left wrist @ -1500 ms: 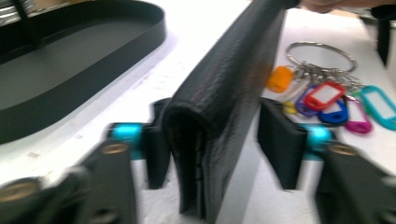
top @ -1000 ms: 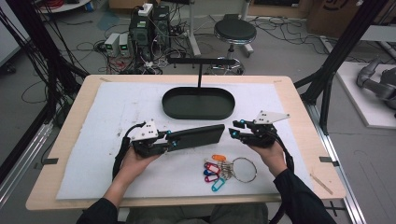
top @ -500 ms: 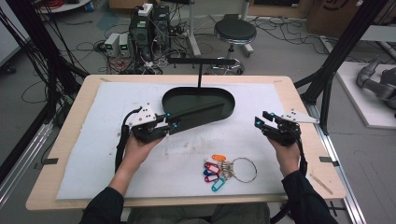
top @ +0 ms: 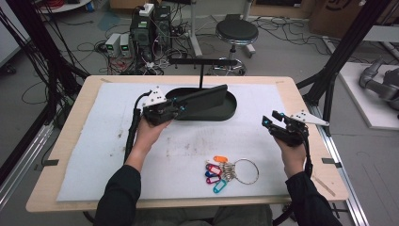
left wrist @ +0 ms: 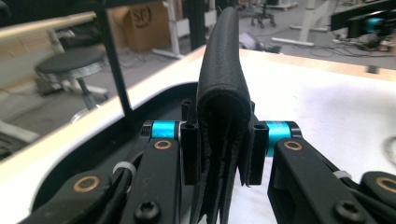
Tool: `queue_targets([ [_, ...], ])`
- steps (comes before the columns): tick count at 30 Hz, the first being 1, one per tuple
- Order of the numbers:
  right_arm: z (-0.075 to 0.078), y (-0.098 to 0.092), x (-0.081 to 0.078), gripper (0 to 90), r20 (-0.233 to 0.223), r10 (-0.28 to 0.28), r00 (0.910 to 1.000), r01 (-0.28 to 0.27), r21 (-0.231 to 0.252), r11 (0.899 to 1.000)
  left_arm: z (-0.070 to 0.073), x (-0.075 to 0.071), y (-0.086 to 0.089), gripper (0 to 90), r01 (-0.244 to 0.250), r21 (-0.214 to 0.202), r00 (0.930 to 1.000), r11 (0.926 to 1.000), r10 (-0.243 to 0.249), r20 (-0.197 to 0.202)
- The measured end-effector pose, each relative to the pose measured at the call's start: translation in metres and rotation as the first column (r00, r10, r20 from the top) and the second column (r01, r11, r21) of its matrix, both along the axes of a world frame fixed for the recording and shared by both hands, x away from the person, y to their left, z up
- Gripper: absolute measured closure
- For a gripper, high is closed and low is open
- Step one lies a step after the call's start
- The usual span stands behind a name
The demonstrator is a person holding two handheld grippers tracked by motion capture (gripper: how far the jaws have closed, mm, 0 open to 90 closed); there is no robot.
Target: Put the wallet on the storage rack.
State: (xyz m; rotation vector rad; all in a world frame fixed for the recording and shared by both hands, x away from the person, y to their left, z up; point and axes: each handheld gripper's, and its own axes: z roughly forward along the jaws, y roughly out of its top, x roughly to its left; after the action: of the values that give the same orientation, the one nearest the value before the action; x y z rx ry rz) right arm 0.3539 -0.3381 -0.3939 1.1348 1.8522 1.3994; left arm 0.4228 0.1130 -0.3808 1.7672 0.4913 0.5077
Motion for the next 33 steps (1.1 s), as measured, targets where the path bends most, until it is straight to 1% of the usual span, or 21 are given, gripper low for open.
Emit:
queue_targets([
  [2,0.0,0.0,0.0,47.2,0.0,0.0,1.0,0.0,-0.002,1.0,-0.002,0.007,-0.002,73.9,-0.009,-0.004,0.9999,0.9999,0.009,-0.004],
  [5,0.0,0.0,0.0,47.2,-0.008,-0.004,1.0,0.004,0.001,1.0,-0.007,0.02,-0.005,73.9,-0.021,0.017,0.9998,0.9996,0.021,-0.005],
  [7,-0.001,0.0,0.001,47.2,-0.007,-0.001,1.0,0.001,0.0,1.0,-0.009,0.027,-0.008,73.9,-0.022,0.017,0.9997,0.9996,0.022,-0.01],
  [8,-0.001,0.0,0.001,47.1,-0.005,-0.002,1.0,0.002,-0.002,1.0,-0.011,0.03,-0.009,73.9,-0.024,0.012,0.9997,0.9996,0.024,-0.01],
  [11,-0.001,0.001,0.001,47.2,-0.008,0.001,1.0,-0.001,-0.005,1.0,-0.018,0.038,-0.013,73.9,-0.034,-0.007,0.9994,0.9994,0.034,0.006],
  [13,-0.002,0.002,0.001,47.2,-0.01,0.003,0.9999,-0.003,-0.006,1.0,-0.024,0.044,-0.014,73.9,-0.038,-0.023,0.9992,0.999,0.038,-0.009],
  [16,-0.002,0.003,0.001,47.2,-0.009,0.007,0.9999,-0.007,-0.013,1.0,-0.031,0.051,-0.015,73.8,-0.045,-0.029,0.9983,0.9986,0.044,-0.037],
  [17,-0.002,0.003,0.002,47.3,-0.008,0.007,0.9999,-0.007,-0.013,1.0,-0.034,0.053,-0.016,73.9,-0.046,-0.031,0.9979,0.9985,0.044,-0.048],
  [20,-0.003,0.003,0.002,47.3,-0.009,0.005,0.9999,-0.005,-0.012,1.0,-0.04,0.056,-0.017,73.9,-0.057,-0.02,0.9968,0.9982,0.056,-0.056],
  [23,-0.003,0.003,0.002,47.3,-0.008,0.005,1.0,-0.005,-0.012,1.0,-0.043,0.059,-0.017,73.8,-0.063,-0.012,0.9967,0.9979,0.063,-0.052],
  [25,-0.003,0.003,0.002,47.3,-0.008,0.006,1.0,-0.006,-0.013,1.0,-0.046,0.06,-0.018,73.8,-0.071,-0.018,0.9959,0.9973,0.07,-0.058],
  [30,-0.003,0.005,0.002,47.5,-0.004,0.009,1.0,-0.009,-0.031,0.999,-0.054,0.064,-0.019,73.7,-0.081,-0.012,0.994,0.9967,0.08,-0.075],
  [33,-0.003,0.005,0.002,47.5,-0.002,0.009,1.0,-0.009,-0.034,0.999,-0.057,0.065,-0.018,73.6,-0.091,-0.031,0.9918,0.9954,0.088,-0.092],
])
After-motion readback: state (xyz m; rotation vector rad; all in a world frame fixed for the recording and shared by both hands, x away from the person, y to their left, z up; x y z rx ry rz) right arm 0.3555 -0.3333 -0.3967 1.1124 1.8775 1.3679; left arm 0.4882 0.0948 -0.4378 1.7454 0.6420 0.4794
